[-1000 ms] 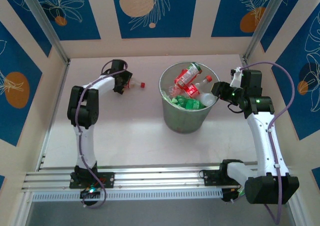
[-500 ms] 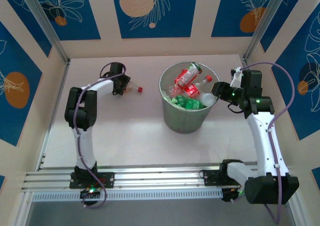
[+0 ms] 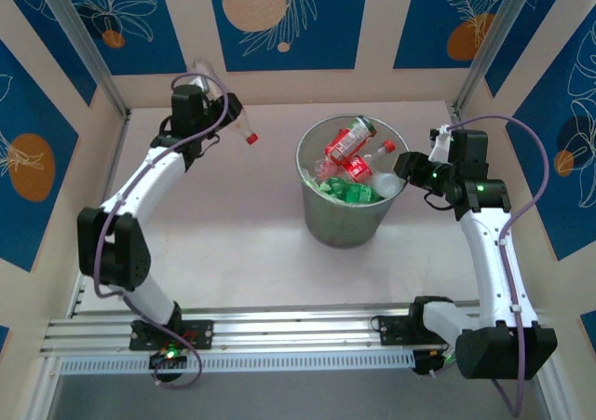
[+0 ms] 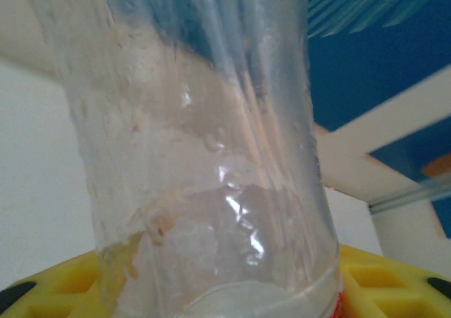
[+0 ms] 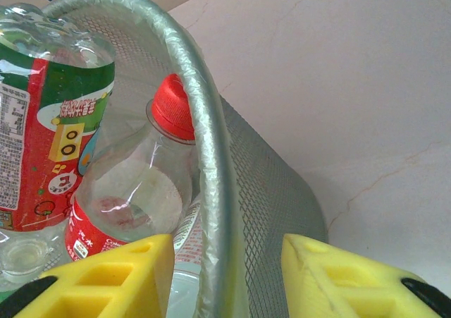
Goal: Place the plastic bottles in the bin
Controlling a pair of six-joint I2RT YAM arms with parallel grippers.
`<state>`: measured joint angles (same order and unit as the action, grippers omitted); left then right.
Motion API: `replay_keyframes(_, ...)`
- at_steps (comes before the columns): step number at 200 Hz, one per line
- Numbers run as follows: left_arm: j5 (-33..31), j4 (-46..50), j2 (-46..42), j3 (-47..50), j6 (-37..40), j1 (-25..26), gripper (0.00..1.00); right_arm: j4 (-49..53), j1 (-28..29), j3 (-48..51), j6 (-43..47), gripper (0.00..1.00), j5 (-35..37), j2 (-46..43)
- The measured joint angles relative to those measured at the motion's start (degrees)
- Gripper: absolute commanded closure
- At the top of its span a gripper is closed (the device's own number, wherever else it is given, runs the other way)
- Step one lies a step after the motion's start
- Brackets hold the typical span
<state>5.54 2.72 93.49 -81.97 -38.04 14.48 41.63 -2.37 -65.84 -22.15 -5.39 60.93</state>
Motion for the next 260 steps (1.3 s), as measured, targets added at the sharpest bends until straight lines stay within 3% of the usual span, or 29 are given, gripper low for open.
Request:
replay_keyframes(71,3.7,14.0,-4.6,-18.6,24.5,11.4,1.00,0.0,0.8,0.0,-0.5,0.54,0.0,0.0)
replay_keyframes(108,4.1,22.3,-4.6,-26.3,34.1,20.4,1.00,-0.1,0.9,0.0,-0.9,0.54,0.0,0.0)
replay_keyframes(160,4.6,32.6,1.0,-39.9,42.0,29.9,1.00,-2.1,0.9,0.1,-1.5,0.53,-1.1,-1.6)
replay_keyframes(217,5.6,44.3,11.0,-49.9,47.0,34.6,1.00,-3.8,0.4,0.1,-1.9,0.30,-3.7,-4.5)
replay_keyframes(260,5.9,50.5,13.0,-50.9,50.3,37.1,1.00,-4.6,-1.3,-0.2,-2.0,0.29,-2.1,-8.2)
